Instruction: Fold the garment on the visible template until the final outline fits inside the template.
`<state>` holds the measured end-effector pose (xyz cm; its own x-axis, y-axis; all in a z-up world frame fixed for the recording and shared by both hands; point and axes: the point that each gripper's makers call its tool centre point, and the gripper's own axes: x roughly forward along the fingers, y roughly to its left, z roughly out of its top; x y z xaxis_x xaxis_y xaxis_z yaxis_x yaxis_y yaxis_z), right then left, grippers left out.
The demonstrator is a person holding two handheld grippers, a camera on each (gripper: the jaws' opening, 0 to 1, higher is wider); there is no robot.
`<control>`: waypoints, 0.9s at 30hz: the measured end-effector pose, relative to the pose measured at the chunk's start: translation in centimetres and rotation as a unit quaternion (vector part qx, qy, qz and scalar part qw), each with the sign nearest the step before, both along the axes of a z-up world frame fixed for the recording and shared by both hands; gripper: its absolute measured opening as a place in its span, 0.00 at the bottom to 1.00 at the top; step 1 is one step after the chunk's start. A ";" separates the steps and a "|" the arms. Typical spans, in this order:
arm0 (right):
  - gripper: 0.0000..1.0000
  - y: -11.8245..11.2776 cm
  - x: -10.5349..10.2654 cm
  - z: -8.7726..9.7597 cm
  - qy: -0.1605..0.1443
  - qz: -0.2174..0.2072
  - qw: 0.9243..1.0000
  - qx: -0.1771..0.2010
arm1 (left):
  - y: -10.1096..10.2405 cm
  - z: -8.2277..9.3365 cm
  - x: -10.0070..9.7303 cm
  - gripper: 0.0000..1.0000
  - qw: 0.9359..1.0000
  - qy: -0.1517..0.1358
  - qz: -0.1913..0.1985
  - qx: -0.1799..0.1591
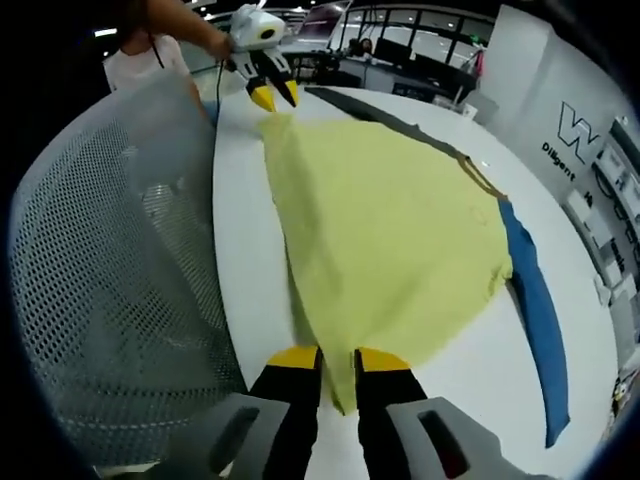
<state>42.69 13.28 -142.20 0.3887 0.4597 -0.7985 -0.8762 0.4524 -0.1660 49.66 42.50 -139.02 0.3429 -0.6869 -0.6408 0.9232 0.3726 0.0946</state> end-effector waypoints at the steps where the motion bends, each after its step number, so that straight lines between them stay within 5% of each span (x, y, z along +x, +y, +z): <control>1: 0.11 0.3 0.2 0.4 -0.007 0.003 1.000 0.006 | -0.5 0.8 0.0 0.23 1.000 -0.011 -0.003 -0.013; 7: 0.11 1.5 0.1 0.7 -0.004 0.017 1.000 0.017 | -2.2 1.1 -1.4 0.18 0.999 0.012 -0.033 -0.033; 16: 0.07 2.6 -1.4 -0.4 0.032 0.026 0.999 0.023 | -3.0 -3.8 -5.1 0.16 0.995 0.071 -0.070 0.026; 27: 0.11 1.3 -3.4 -2.1 0.071 0.027 0.997 0.007 | -2.1 -4.7 -5.4 0.14 0.993 0.076 -0.074 0.049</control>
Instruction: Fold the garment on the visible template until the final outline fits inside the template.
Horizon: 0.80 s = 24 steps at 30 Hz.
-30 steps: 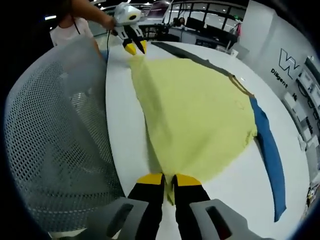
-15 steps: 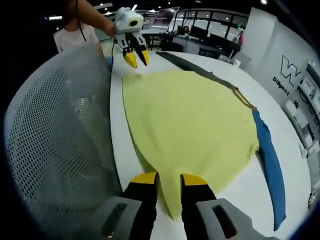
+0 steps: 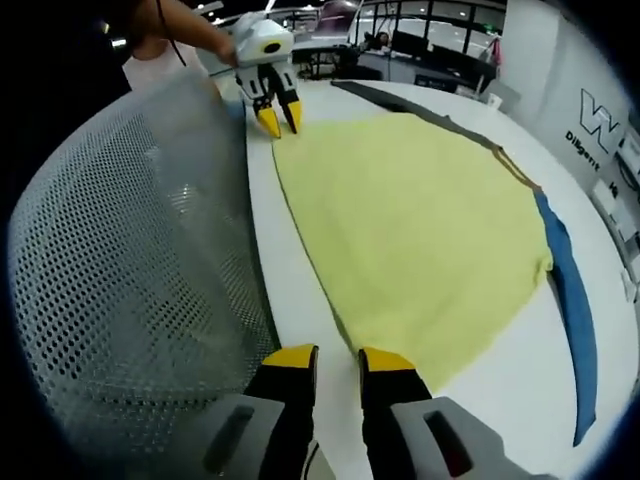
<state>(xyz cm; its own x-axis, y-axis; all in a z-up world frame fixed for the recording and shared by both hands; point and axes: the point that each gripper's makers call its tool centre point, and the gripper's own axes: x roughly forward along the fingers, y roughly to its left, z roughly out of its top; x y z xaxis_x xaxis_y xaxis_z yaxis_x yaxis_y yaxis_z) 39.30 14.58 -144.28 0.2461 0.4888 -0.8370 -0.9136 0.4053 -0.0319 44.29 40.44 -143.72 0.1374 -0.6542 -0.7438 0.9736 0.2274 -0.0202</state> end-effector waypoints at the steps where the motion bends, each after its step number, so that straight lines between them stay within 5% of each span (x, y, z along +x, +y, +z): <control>1: 0.12 0.1 0.2 0.2 -0.006 0.000 1.000 0.003 | 0.0 0.4 0.3 0.14 1.000 -0.010 0.001 -0.004; 7: 0.19 1.6 2.6 1.5 -0.034 -0.044 0.997 0.049 | 0.1 0.6 1.6 0.19 0.999 -0.023 0.037 -0.013; 12: 0.18 0.9 4.0 0.5 -0.042 -0.080 0.995 0.036 | 0.6 -0.4 1.1 0.19 0.999 -0.017 0.042 0.004; 21: 0.21 0.2 3.2 -0.3 -0.031 -0.091 0.995 0.034 | 0.5 0.2 1.4 0.21 0.999 -0.028 0.046 -0.004; 24: 0.25 0.1 2.9 0.0 -0.040 -0.079 0.996 0.027 | 0.6 1.6 3.3 0.22 0.995 -0.054 0.076 -0.028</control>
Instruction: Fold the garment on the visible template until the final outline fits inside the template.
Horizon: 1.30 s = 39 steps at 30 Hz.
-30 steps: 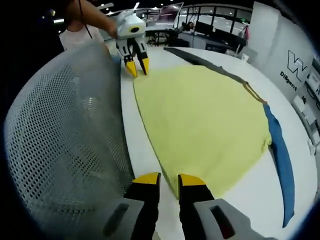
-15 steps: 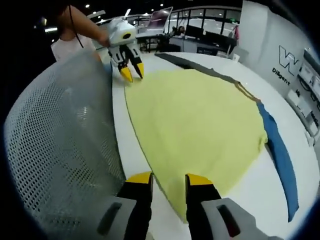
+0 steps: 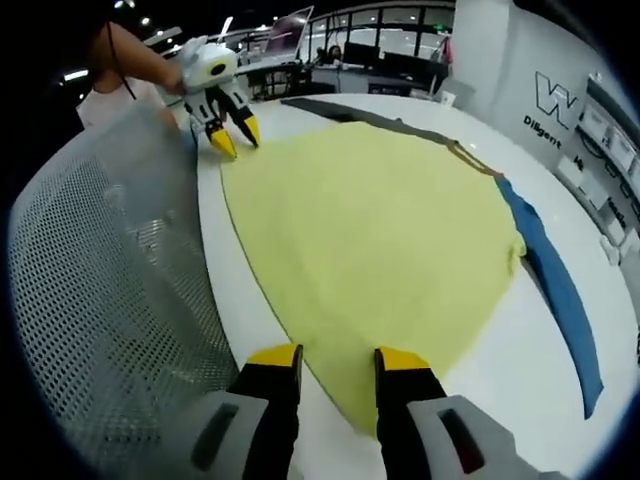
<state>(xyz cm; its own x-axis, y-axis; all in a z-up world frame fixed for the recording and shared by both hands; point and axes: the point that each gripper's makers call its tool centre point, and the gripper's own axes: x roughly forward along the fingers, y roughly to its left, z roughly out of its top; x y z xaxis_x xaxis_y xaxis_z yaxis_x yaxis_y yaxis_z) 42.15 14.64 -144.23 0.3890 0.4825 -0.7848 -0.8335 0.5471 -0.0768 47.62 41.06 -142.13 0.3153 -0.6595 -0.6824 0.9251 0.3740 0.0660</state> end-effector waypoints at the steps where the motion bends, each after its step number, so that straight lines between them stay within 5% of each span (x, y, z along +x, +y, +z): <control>1: 0.25 0.0 0.1 0.2 -0.002 -0.003 1.000 0.004 | 0.3 0.3 0.7 0.22 1.000 -0.004 0.014 -0.004; 4: 0.26 0.0 0.3 0.9 -0.006 -0.016 1.000 0.018 | 1.6 0.8 3.3 0.24 0.998 -0.005 0.065 -0.015; 9: 0.34 0.0 1.0 1.7 -0.025 -0.030 0.999 0.030 | 2.2 1.7 5.1 0.29 0.995 -0.015 0.097 -0.029; 15: 0.56 -0.6 3.0 3.6 -0.051 -0.086 0.992 0.076 | 3.5 1.9 6.6 0.42 0.991 -0.034 0.129 -0.029; 26: 0.65 -2.1 4.5 3.9 -0.047 -0.117 0.988 0.089 | 6.5 1.7 7.9 0.46 0.982 -0.025 0.186 -0.035; 39: 0.83 -2.1 4.4 4.0 -0.056 -0.129 0.985 0.098 | 11.7 2.0 11.4 0.57 0.954 -0.030 0.296 -0.043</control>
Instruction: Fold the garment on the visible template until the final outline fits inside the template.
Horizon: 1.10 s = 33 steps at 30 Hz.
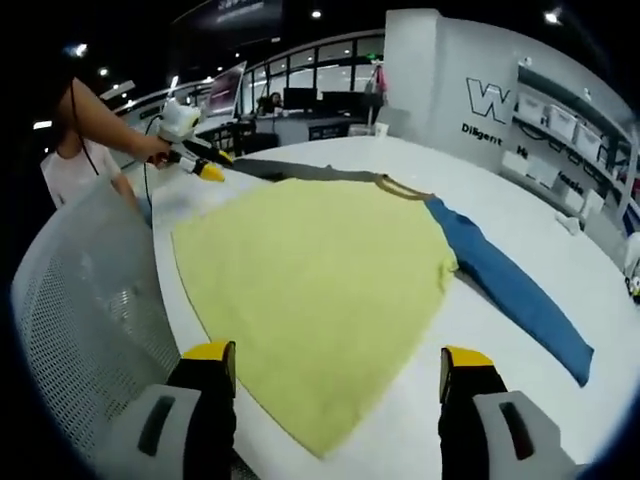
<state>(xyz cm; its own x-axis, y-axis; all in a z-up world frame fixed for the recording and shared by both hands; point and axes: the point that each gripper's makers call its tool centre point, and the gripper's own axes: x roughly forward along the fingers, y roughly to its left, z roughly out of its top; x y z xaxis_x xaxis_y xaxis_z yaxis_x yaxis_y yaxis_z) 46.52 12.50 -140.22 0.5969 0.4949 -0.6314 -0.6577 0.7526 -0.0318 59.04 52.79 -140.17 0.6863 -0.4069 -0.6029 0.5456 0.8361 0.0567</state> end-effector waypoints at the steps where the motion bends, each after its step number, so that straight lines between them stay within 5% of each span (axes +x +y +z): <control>1: 0.83 0.0 0.0 0.0 0.000 -0.001 1.000 0.001 | 0.6 -0.1 0.3 0.59 1.000 0.003 0.013 0.001; 8: 0.84 -1.0 -0.6 0.0 0.008 -0.024 1.000 0.006 | 3.8 0.0 2.0 0.64 0.996 0.004 0.082 -0.022; 12: 0.85 -1.4 -0.9 0.0 0.011 -0.032 0.999 0.003 | 6.4 -0.5 2.8 0.63 0.988 0.021 0.144 -0.055; 18: 0.84 -2.0 -1.2 0.1 0.014 -0.043 0.999 0.000 | 9.1 -1.2 3.3 0.60 0.984 0.025 0.169 -0.042; 24: 0.84 -2.3 -1.4 0.2 0.017 -0.051 0.999 -0.003 | 11.9 -0.8 4.8 0.57 0.966 0.023 0.245 -0.080; 33: 0.84 -2.5 -1.5 0.6 0.020 -0.064 0.998 -0.004 | 14.3 -0.6 5.1 0.50 0.952 0.025 0.300 -0.047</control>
